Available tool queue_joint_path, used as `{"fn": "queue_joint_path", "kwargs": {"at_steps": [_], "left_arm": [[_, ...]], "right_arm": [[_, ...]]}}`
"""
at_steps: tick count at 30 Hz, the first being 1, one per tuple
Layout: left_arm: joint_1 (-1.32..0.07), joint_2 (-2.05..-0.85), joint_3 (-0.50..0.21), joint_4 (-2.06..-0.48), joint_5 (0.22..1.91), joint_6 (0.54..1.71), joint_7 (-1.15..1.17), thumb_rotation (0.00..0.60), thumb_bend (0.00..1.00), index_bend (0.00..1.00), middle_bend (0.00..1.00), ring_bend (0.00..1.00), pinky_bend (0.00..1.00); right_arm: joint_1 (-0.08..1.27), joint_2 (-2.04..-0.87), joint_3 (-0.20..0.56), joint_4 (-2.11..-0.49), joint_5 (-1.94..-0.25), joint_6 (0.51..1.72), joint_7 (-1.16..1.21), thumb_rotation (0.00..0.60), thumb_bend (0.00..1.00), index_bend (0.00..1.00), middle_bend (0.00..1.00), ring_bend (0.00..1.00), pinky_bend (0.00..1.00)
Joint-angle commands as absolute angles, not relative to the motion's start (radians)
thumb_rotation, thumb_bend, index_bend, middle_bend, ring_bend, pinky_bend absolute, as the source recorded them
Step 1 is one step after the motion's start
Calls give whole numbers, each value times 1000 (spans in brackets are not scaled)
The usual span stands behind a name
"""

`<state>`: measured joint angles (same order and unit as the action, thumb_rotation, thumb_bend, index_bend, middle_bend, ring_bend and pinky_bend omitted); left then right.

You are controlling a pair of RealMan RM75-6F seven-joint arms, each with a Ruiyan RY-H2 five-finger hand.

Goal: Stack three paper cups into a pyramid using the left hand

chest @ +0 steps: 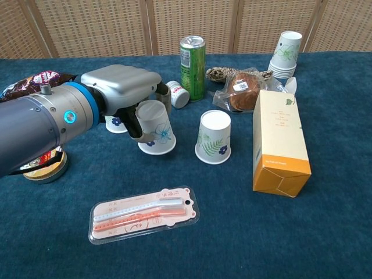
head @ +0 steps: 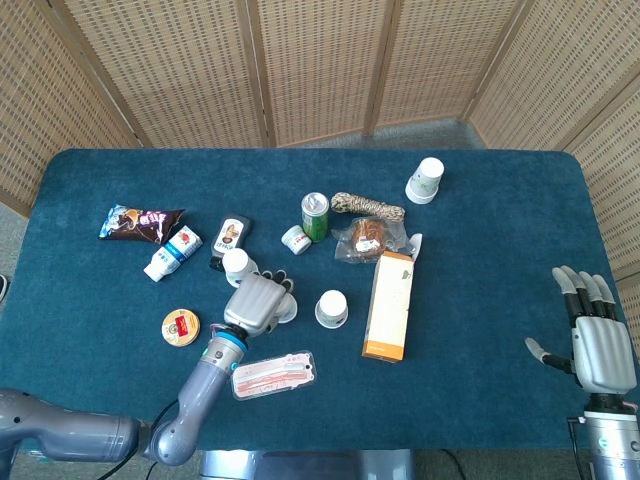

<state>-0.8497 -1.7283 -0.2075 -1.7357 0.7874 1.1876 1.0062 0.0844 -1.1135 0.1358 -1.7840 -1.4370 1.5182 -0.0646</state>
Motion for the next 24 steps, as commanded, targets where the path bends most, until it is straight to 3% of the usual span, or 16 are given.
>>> {"fn": "queue_joint_path", "kwargs": {"at_steps": [1,7,14,18,24], "left_arm": [[-861,-1745,-203,-1722,783,1202,1020,600,301,341,315,377,520],[-875,-1769,-200,-1706,747,1207,1023,600,300,256,244,274,504],[-873,-1760,-182,-1709,773,1219,996,600,292,110,4,71,411],[-862,-1720,-182,-1739,798,1239,974,600,293,66,0,4,377],[-846,-1620,-204,-1792,786,1258,958,600,292,65,0,0,366]], "right_arm": [[84,-1113,136,-1784,-1437,1519,-65,600,192,12,0,0,0],[85,-1111,137,-1784,-1432,1515,-57,600,192,13,0,0,0],[84,-1108,138,-1781,-1430,1515,-51,600,192,13,0,0,0],[83,-1108,137,-1782,-1430,1516,-51,600,193,14,0,0,0],[82,-1108,134,-1789,-1438,1521,-57,600,192,13,0,0,0]]}}
